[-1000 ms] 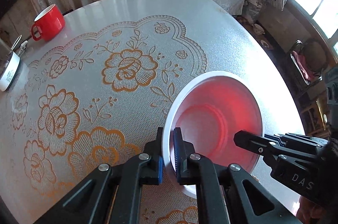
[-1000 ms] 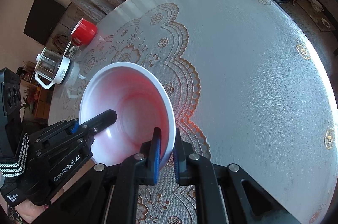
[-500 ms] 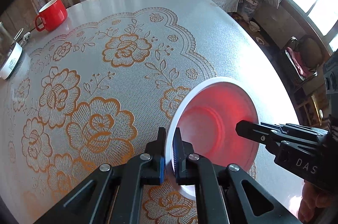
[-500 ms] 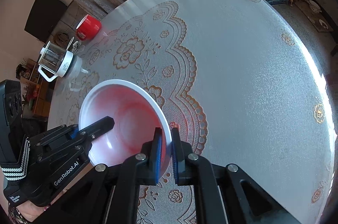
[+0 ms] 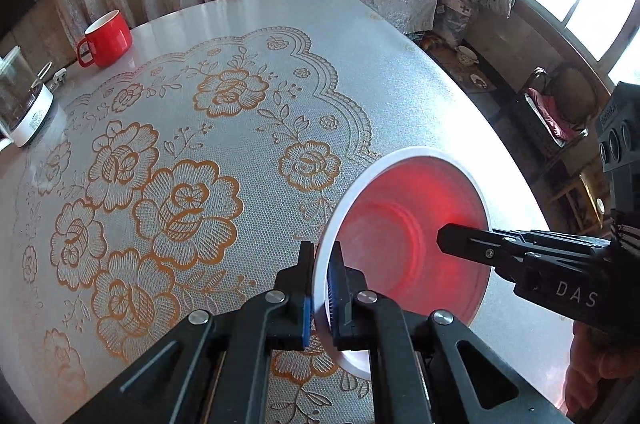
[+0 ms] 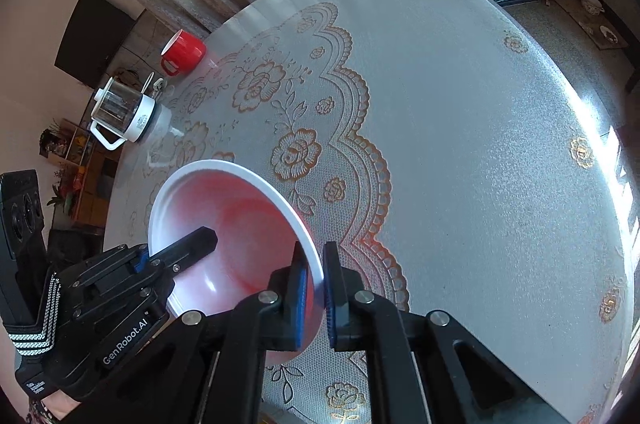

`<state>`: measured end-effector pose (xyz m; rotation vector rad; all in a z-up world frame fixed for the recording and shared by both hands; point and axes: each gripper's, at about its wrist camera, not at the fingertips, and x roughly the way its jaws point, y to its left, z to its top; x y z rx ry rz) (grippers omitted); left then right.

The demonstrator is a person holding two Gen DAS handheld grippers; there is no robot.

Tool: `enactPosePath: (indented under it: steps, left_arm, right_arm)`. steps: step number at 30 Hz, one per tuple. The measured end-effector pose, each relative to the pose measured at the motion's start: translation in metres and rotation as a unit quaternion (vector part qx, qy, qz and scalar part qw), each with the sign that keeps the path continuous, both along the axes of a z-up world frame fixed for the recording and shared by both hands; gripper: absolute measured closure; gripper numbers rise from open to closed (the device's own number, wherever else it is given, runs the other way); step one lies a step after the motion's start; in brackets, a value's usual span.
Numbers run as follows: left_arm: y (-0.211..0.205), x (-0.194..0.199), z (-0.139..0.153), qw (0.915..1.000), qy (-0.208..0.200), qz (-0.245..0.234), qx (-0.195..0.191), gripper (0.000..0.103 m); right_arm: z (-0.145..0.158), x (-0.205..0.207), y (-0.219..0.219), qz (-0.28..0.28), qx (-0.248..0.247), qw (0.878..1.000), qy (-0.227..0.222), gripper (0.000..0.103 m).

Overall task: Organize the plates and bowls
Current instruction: 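Lift the red bowl with the right gripper over the steel basin, then lower the red bowl into the yellow bowl inside the basin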

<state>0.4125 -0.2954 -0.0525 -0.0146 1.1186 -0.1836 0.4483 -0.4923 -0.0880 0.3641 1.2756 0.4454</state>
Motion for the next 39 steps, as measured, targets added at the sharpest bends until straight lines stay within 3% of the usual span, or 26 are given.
enactPosePath:
  steps: [13,39]
  left_arm:
    - [-0.003,-0.051,0.03,0.9994,-0.02,-0.014,-0.024,0.097]
    - [0.004,-0.126,0.042,0.9988,-0.015,-0.025,-0.04,0.097]
  right_arm:
    - [0.033,-0.051,-0.008,0.003,0.006,1.0,-0.016,0.097]
    - [0.05,-0.124,-0.013,0.016,0.024,1.0,-0.008,0.096]
